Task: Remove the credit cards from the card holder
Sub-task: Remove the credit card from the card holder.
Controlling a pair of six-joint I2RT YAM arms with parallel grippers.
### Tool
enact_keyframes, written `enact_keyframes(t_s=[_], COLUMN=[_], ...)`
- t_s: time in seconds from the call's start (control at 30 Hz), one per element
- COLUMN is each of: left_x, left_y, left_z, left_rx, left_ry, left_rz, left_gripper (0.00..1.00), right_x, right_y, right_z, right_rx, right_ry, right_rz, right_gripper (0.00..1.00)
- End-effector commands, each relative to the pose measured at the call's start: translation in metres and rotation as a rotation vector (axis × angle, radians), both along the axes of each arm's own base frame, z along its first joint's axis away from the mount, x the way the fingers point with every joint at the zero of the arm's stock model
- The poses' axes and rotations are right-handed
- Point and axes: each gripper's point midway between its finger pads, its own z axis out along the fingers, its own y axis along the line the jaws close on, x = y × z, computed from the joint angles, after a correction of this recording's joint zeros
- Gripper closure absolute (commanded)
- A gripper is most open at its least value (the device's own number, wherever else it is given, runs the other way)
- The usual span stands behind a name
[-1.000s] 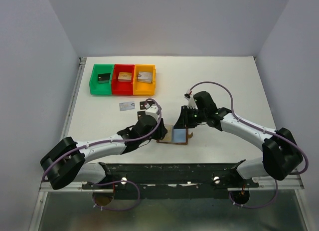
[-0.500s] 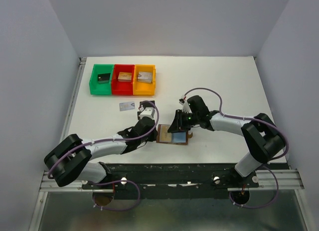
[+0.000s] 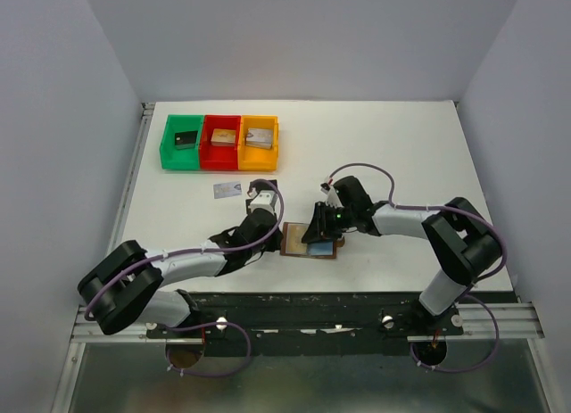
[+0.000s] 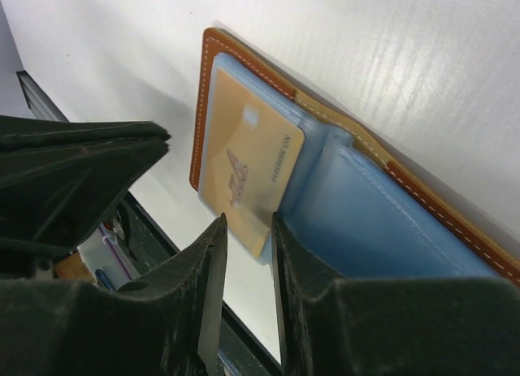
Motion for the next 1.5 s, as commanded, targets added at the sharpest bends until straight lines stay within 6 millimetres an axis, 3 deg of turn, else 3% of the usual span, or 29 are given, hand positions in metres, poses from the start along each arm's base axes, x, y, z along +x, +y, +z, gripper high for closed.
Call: enact_keyframes(t_s=[0.0,0.33,0.67,1.0,1.2,1.33,1.47], left_x=[0.007,0.006,0.003,-0.001,0.003,0.008,0.01], left_y=[-0.003,-0.014,-0.007,-0.002,0.007,0.001,-0.008], left_z=[0.022,0.017,-0.007,-0.02,0.001,0.019,0.019], left_rx=[-0.075,-0.083,0.008,0.039,-0.002,-0.053,-0.059], left_ry=[-0.075,-0.059,0.014,0.046,-0.026,-0.079,-0.078], left_rz=[0.012,-0.034,-0.023,-0.017,0.03,0.018,-0.013], left_gripper=[0.84,0.85,0.96,0.98,0.96,0.94,0.94], right_x=[0.0,-0.001,0.0,0.006,0.004,0.007,0.005], right_y=[-0.003,-0.004,-0.003,-0.009,-0.013,-0.017,-0.017], right_z=[-0.011,-0.017,-0.02,-0.023,-0.027,-0.029,-0.031], right_rx=[-0.02,-0.034,-0.024,-0.036,-0.074,-0.106,-0.107], right_ry=[-0.007,-0.002,0.016,0.024,0.027,0.015,0.017], right_rz=[-0.006,-0.003,-0.029,-0.081,-0.071,-0.062,-0.058], right_gripper=[0.63,0.62,0.62,0.61,0.61,0.61,0.61])
